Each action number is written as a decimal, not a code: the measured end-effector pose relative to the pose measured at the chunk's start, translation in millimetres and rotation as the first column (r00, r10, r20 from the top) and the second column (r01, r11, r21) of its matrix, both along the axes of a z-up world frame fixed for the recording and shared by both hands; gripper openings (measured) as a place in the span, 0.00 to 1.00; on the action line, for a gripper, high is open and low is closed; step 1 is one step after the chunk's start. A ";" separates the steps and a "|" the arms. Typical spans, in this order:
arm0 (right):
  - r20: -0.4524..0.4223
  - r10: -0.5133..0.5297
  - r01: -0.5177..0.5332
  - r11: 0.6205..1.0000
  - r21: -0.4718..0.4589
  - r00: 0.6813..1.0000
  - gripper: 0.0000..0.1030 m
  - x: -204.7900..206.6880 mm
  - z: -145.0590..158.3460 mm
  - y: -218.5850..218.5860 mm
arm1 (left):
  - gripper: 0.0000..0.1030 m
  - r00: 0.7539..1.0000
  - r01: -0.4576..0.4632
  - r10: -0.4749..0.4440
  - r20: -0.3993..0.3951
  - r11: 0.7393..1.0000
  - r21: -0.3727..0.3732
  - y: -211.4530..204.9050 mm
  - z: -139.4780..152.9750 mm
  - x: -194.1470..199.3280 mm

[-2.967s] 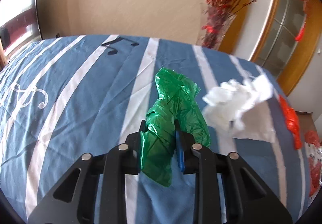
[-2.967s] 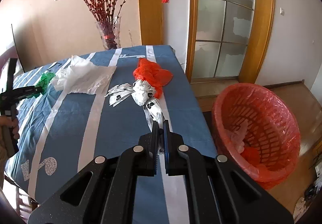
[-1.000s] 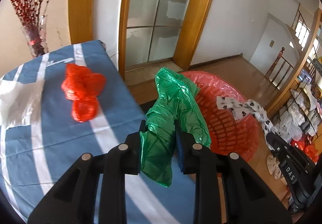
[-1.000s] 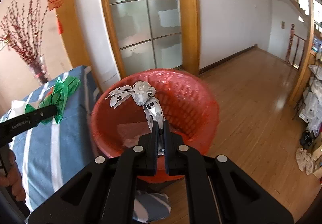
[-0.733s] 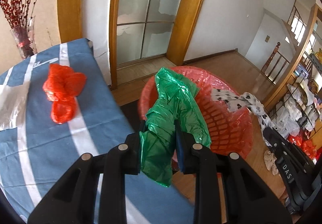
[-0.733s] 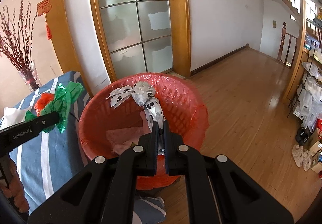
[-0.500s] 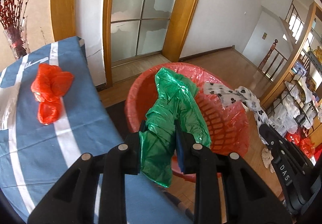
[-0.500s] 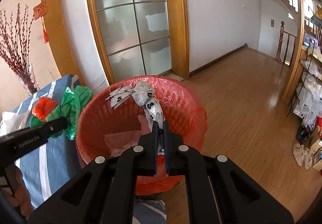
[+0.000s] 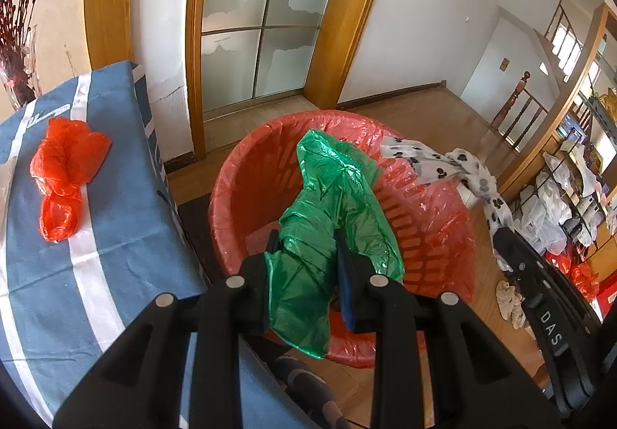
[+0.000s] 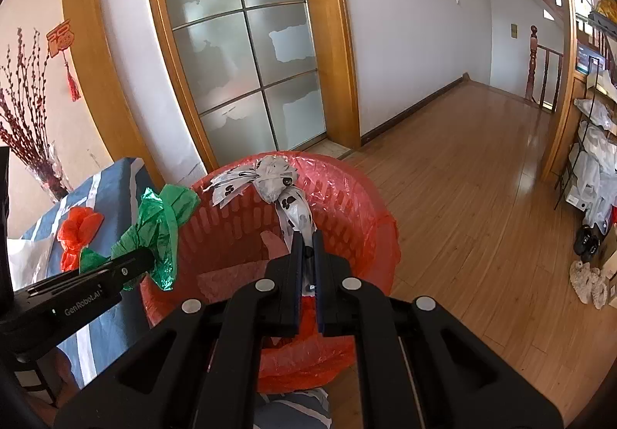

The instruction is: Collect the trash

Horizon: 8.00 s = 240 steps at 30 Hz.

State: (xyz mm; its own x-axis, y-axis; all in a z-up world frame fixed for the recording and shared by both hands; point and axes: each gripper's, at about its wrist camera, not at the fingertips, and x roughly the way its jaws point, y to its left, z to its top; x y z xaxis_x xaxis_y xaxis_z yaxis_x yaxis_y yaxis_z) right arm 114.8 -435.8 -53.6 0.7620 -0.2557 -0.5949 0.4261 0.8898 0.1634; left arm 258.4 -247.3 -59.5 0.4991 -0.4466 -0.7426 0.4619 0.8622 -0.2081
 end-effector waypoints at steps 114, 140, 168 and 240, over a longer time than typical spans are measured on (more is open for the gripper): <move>-0.158 0.538 -0.534 0.843 0.070 0.828 0.07 170.4 -14.1 260.1 | 0.08 0.789 -0.609 0.572 0.225 0.775 0.168 359.1 36.7 69.0; -0.017 0.429 -0.428 0.903 0.035 0.903 0.07 59.6 35.0 169.9 | 0.08 0.876 -0.446 0.406 0.260 0.887 0.120 249.5 75.3 6.8; -0.011 0.167 -0.166 0.986 0.030 0.986 0.07 3.1 23.3 44.6 | 0.08 0.979 -0.124 0.117 0.167 0.992 0.033 56.4 75.7 -31.6; 0.065 0.162 -0.160 0.987 -0.036 0.985 0.96 -58.0 33.3 81.7 | 0.96 0.900 -0.334 0.305 0.312 0.941 0.044 169.1 51.1 -128.6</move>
State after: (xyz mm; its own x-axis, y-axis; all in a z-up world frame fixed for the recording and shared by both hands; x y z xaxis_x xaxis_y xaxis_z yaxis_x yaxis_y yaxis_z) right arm 56.9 -354.1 -20.3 0.8325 -0.1439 -0.5350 0.2662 0.9508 0.1586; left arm 129.8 -78.2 -8.4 0.8068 -0.1611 -0.5685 0.1856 0.9825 -0.0151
